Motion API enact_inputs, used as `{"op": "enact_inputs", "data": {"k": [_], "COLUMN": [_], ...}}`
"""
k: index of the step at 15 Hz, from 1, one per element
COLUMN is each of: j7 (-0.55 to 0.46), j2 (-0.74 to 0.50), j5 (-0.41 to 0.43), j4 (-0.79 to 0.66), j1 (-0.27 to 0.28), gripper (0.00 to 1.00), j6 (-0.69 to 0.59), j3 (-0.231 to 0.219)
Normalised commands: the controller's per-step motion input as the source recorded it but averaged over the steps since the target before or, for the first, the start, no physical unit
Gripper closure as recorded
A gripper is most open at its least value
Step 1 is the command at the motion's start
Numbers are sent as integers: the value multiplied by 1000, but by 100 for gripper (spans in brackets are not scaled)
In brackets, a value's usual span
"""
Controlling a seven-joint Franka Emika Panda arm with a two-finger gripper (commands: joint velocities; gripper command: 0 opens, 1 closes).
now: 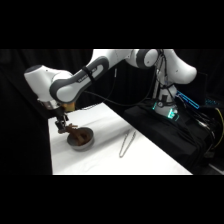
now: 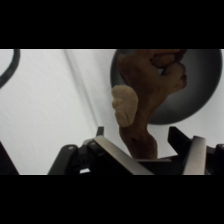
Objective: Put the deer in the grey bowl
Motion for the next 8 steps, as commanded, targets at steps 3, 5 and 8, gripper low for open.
{"op": "enact_inputs", "data": {"k": [3, 5, 8], "j7": [-118, -101, -107], "j2": [-607, -550, -384], "j5": [47, 51, 96], "j4": [-369, -330, -250], "j1": [20, 21, -2], "gripper": [0, 0, 0], "j6": [-135, -174, -210], "j3": [12, 18, 42]}}
